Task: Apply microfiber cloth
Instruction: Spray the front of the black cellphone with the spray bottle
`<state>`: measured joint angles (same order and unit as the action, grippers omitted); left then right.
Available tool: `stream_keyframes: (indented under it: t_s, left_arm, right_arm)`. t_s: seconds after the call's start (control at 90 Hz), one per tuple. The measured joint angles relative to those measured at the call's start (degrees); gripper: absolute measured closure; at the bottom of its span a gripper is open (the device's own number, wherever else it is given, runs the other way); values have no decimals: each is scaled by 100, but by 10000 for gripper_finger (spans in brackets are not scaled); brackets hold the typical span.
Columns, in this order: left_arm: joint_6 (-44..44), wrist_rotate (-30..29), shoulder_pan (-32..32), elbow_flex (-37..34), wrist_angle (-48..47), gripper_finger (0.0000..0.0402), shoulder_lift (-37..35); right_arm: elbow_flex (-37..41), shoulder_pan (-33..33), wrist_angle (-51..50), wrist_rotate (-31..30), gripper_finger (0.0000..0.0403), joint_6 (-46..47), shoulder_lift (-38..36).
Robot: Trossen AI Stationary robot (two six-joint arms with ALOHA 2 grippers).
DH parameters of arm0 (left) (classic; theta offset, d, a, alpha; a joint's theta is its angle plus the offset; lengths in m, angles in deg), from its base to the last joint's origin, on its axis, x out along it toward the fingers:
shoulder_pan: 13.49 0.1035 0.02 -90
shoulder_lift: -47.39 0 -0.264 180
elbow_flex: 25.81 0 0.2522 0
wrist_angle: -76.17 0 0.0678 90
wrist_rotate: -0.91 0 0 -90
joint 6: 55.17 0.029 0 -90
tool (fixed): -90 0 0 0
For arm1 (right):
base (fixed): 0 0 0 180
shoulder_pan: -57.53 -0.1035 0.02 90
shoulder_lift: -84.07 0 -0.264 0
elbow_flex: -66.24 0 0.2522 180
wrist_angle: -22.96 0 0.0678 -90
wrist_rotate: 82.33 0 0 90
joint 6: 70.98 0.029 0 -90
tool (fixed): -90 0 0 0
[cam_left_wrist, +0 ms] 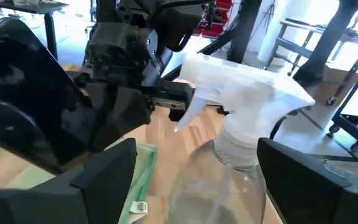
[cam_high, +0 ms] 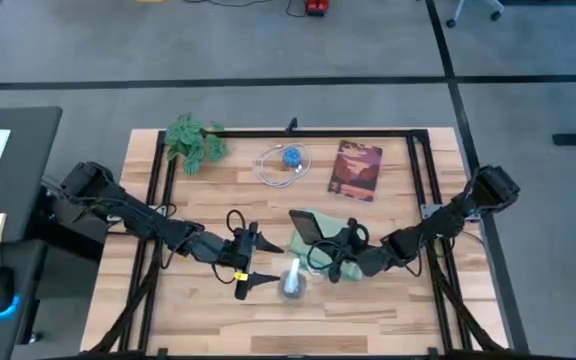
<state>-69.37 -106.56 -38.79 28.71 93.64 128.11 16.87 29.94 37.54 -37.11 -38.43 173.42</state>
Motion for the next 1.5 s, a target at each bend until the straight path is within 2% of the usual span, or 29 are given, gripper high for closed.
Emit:
stream_keyframes:
  t_s: [0.167,0.378,0.567,0.744,1.033,1.289,1.5]
  left_arm:
    - [121,-1,-121,0,104,88,1]
    - [487,-424,-409,2,252,88,7]
    - [1106,-657,-557,38,778,88,553]
    - [1162,-1070,-553,352,843,88,904]
    - [1259,-1094,-450,797,449,88,1138]
    - [1033,-1083,-354,828,329,89,1136]
    - [758,-1017,-293,826,240,89,1138]
  right_arm:
    - [0,0,0,0,382,-2,0]
    - [0,0,-2,0,374,-2,1]
    - [0,0,-2,0,373,-2,2]
    - [0,0,-5,11,372,-2,0]
    - [0,0,-19,36,372,-4,2]
    - [0,0,-7,118,372,-46,2]
    - [0,-63,940,-306,380,-907,0]
